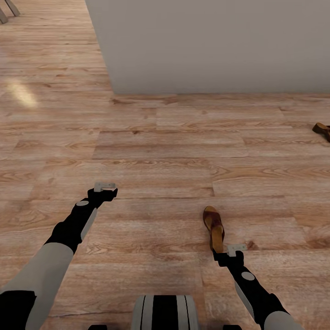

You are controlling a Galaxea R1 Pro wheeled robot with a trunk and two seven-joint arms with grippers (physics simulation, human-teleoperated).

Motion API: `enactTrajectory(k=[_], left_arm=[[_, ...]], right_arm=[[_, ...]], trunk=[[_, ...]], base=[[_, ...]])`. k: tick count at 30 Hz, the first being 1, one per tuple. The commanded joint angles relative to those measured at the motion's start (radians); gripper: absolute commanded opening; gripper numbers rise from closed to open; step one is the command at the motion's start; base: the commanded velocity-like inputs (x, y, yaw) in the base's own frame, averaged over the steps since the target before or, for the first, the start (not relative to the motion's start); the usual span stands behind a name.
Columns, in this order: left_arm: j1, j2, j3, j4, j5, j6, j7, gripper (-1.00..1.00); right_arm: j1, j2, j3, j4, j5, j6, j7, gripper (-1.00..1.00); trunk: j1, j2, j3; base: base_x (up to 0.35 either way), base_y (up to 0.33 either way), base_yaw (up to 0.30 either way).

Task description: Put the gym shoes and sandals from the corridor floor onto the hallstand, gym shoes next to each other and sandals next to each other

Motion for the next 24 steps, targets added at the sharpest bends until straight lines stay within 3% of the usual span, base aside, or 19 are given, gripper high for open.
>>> enactTrajectory(k=[1, 24], left_arm=[[0.0, 0.001, -0.002, -0.002, 0.004, 0.006, 0.0, 1.0], [-0.002, 0.001, -0.003, -0.003, 0.004, 0.006, -0.009, 1.0]], right_arm=[[0.0, -0.001, 0.003, 0.001, 0.002, -0.003, 0.0, 1.0], [0.0, -0.002, 0.002, 0.001, 0.002, -0.003, 0.0, 1.0]], trunk=[[0.0, 0.0, -0.001], [0.0, 0.0, -0.005]], base=[[0.027, 0.0, 0.0], [0.031, 0.0, 0.0]])
